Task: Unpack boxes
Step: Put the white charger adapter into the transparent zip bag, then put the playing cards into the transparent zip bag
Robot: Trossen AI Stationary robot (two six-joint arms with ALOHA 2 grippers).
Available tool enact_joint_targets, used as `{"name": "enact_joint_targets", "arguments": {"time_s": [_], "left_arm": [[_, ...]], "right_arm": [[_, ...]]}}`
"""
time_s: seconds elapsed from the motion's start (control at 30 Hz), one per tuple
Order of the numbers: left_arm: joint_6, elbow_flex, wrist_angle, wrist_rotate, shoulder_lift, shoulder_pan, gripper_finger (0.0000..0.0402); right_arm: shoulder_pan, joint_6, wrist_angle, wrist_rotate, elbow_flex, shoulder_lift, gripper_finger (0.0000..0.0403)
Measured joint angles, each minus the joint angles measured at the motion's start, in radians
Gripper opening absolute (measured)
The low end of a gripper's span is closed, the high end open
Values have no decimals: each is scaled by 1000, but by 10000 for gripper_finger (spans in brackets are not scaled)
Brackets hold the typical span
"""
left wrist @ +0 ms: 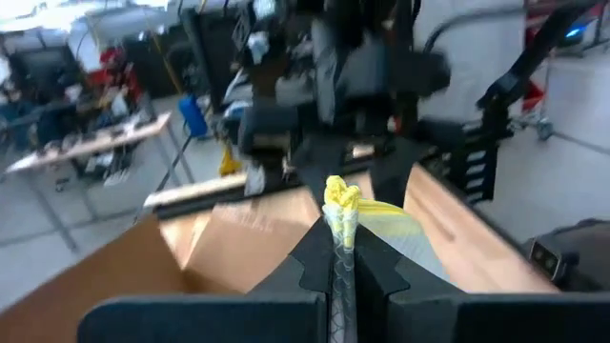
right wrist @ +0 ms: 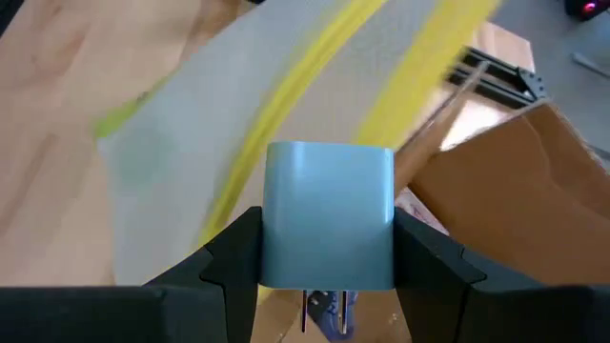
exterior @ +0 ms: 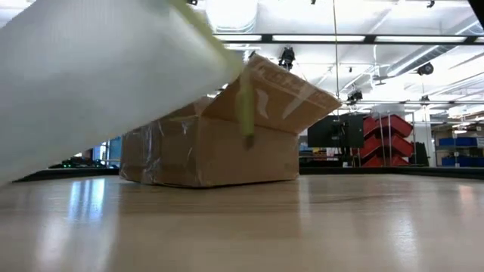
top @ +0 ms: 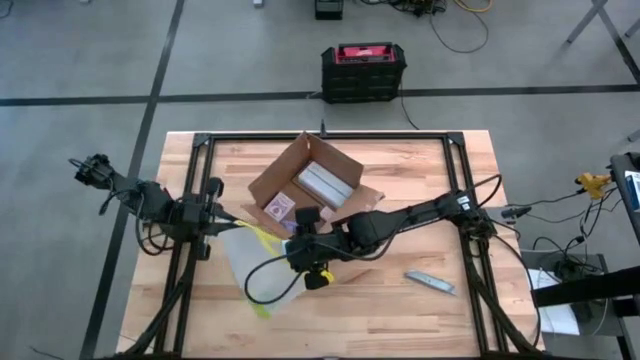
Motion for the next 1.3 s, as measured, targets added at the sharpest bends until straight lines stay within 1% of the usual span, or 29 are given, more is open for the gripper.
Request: {"name": "enact_joint_targets", "arguments": {"time_s": [0.1, 0.23, 0.37, 0.67, 0.73, 0.87, 1.03, 1.17, 1.3], "left_arm": [[-6, 0, 0, -15, 11, 0, 0], [-32, 0, -2, -90, 29, 0, 0], [-38, 0, 13, -167, 44, 0, 0], [-17, 0, 116, -165, 143, 2, 0], [4, 0, 152, -165, 162, 2, 0], [61, 0, 218, -164, 164, 1, 0], [84, 0, 213, -165, 122, 1, 0], [96, 0, 197, -163, 77, 0, 0], [109, 0, 173, -111, 15, 0, 0]], "right_arm": [[10, -12, 4, 1, 0, 0, 169], [34, -55, 7, 4, 0, 0, 169], [52, -94, 54, -11, 1, 6, 169], [19, -191, 217, -13, 0, 91, 169], [11, -200, 232, -10, 0, 102, 181], [-6, -211, 230, -9, 0, 106, 228], [-8, -209, 221, -8, 0, 93, 272], [-1, -205, 184, -7, 0, 55, 288], [3, -170, 129, 6, 0, -16, 289]]}}
